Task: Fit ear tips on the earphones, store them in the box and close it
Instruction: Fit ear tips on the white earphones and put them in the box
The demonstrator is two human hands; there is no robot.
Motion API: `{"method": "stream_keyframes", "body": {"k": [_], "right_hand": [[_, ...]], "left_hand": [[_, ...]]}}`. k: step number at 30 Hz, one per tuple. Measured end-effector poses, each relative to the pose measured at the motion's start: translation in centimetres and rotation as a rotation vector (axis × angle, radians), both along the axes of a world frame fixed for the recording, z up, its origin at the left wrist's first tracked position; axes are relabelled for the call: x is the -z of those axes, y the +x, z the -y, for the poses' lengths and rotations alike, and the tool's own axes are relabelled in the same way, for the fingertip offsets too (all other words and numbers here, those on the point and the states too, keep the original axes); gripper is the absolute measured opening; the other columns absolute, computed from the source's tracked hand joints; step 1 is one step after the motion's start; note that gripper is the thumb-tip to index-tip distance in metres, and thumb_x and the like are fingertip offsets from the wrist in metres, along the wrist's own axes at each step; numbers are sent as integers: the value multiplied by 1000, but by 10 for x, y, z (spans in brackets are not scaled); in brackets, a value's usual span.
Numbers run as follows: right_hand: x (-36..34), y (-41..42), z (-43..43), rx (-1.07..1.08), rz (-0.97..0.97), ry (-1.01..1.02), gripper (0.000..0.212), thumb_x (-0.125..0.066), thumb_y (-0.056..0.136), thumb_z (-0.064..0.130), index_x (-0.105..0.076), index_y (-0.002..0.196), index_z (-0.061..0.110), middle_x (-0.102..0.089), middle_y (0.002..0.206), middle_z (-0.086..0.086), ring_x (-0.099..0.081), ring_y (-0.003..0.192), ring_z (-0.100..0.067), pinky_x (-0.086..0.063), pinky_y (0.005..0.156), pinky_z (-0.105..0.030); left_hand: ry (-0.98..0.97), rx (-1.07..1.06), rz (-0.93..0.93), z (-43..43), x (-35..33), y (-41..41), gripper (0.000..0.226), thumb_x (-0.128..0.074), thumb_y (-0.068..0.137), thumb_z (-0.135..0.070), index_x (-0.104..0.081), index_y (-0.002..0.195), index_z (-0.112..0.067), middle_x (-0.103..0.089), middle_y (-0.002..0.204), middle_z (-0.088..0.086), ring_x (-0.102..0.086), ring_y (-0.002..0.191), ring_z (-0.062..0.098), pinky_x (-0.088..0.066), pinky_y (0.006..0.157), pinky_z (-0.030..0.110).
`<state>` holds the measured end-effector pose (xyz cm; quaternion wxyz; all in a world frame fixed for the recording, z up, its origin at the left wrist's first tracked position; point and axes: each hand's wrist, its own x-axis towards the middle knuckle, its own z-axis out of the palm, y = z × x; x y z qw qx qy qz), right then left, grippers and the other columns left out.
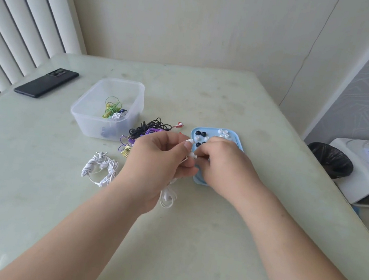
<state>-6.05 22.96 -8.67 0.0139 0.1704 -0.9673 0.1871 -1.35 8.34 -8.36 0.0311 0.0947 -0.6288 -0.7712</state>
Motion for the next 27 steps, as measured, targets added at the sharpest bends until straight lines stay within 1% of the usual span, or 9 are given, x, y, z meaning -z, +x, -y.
{"method": "stream_keyframes", "body": {"k": [3, 5, 6, 8, 11, 14, 17, 22, 27], "right_hand": [[2, 1, -5, 4, -95, -93, 13, -59, 98, 24, -71, 96, 27, -64, 99, 10, -59, 89, -15, -52, 73, -35], [-1, 0, -9, 28, -153, -386, 9, -66, 95, 19, -73, 91, 23, -71, 89, 10, -60, 73, -10, -54, 68, -32], [-5, 1, -12, 60, -107, -595, 9, -69, 94, 15, -74, 89, 21, -74, 83, 8, -61, 66, -8, -53, 63, -26], [-14, 3, -13, 124, 112, -986, 7, -72, 92, 8, -76, 91, 13, -77, 79, -1, -61, 58, -6, -45, 51, -17], [-18, 3, -14, 156, 396, -1293, 10, -77, 86, 4, -75, 96, 5, -77, 86, -16, -64, 65, -16, -46, 51, -23], [-16, 2, -12, 118, 507, -1383, 20, -78, 80, 4, -74, 99, 0, -75, 89, -19, -64, 68, -19, -52, 56, -25], [-14, 4, -8, 30, 589, -1415, 19, -73, 83, 8, -74, 99, -1, -73, 84, -14, -62, 66, -17, -53, 56, -24], [-10, 7, -5, -58, 591, -1359, 17, -67, 90, 11, -74, 100, 0, -73, 89, -12, -62, 70, -18, -53, 61, -26], [-8, 9, -1, -92, 589, -1367, 21, -62, 95, 10, -69, 106, -7, -73, 87, -15, -66, 73, -25, -56, 69, -32]], "left_hand": [[23, 1, -31, 4, 2, 2, 10, -67, 100, -9, -75, 99, -3, -67, 74, 9, -64, 66, 16, -61, 70, 30], [43, -3, -57, 10, 3, 3, 11, -69, 100, -10, -75, 105, -3, -67, 78, 11, -64, 69, 17, -61, 71, 31], [51, -5, -69, 12, 3, 3, 13, -69, 99, -10, -75, 108, -3, -67, 79, 12, -63, 69, 18, -61, 71, 32], [68, -14, -81, 15, 4, 5, 14, -70, 99, -9, -75, 109, -3, -67, 80, 14, -63, 69, 20, -61, 71, 33], [78, -2, -91, 14, 6, 8, 11, -69, 99, -9, -76, 105, -3, -68, 80, 15, -63, 70, 22, -61, 71, 32], [70, 17, -102, 12, 7, 11, 9, -68, 99, -8, -75, 103, -4, -69, 79, 14, -64, 70, 23, -61, 70, 32], [54, 30, -129, 10, 6, 12, 9, -67, 99, -7, -76, 101, -7, -69, 79, 13, -65, 69, 21, -61, 70, 31], [56, 25, -173, 9, 3, 14, 10, -67, 99, -8, -77, 101, -7, -71, 80, 13, -66, 69, 22, -61, 70, 32], [67, 1, -189, 9, 2, 15, 10, -67, 99, -6, -75, 104, -3, -74, 85, 16, -68, 69, 20, -62, 70, 32]]}}
